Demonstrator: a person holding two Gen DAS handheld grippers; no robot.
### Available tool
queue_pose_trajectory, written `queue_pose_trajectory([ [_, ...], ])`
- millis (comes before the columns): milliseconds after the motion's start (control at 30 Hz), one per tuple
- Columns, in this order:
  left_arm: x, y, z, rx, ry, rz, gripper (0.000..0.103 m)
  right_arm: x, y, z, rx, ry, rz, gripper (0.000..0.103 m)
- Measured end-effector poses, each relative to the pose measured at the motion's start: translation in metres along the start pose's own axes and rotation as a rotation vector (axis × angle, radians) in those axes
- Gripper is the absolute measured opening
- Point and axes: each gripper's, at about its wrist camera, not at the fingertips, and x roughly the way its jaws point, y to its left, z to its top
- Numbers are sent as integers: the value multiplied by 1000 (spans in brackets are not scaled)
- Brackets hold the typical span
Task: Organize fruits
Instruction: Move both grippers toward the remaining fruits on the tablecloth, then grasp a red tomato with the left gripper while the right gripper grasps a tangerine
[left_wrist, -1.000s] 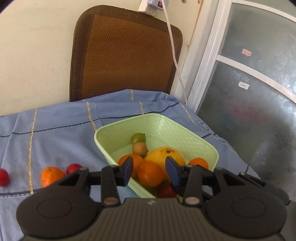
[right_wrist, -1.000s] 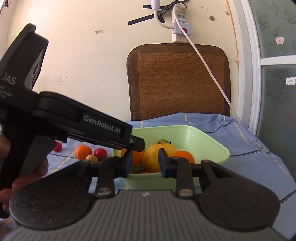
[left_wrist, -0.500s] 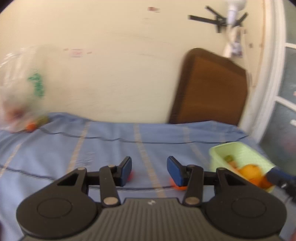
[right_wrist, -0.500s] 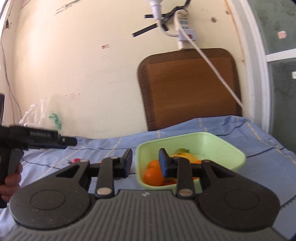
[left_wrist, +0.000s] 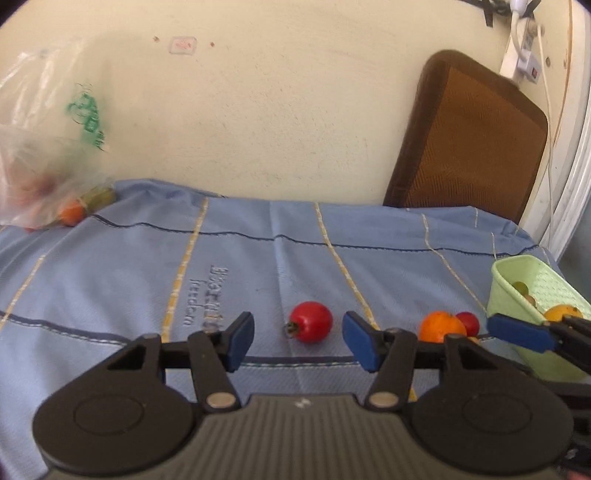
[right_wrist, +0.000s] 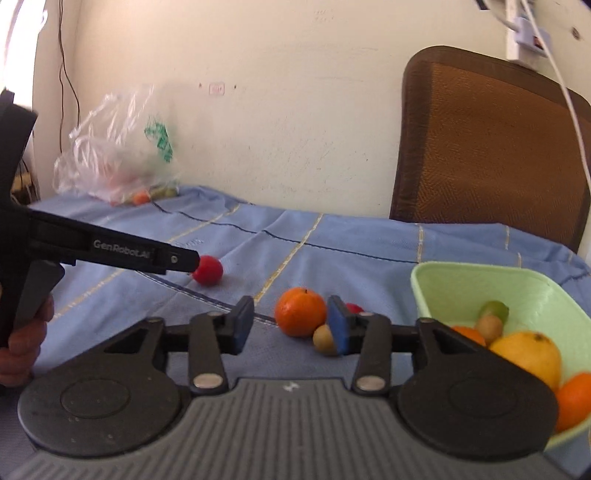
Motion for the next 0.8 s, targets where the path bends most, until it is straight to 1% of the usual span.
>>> queue_pose_trajectory([
  [133, 15, -7, -1, 24, 27, 6, 54, 15, -1, 1, -36, 35, -2, 47],
  [233, 22, -9, 1, 31, 53, 6, 53, 25, -4, 4, -29, 68, 2, 49],
  [267, 23, -10, 1, 35, 56, 10, 51, 27, -5, 5, -33, 77, -2, 49],
  [333, 23, -12, 0, 46, 56, 9, 45, 31, -5, 4, -35, 102, -5, 46],
  [367, 22, -12, -1, 52, 54, 1, 34, 31, -5, 4, -34, 100, -3, 39],
  [400, 21, -13, -2, 55, 51, -14, 30, 28, -5, 3, -32, 90, 3, 39],
  [500, 11, -12, -6, 46, 37, -35, 30, 10, -3, 2, -25, 40, 4, 39],
  [600, -8, -16, -18, 43, 40, -84, 30, -20, 1, -5, -25, 3, 33, 39],
  [733, -45, -28, -42, 66, 29, -153, 30, -58, 1, -27, 39, 2, 61, 39],
  [800, -60, -37, -53, 88, 26, -182, 30, -75, 3, -40, 54, -4, 27, 39],
])
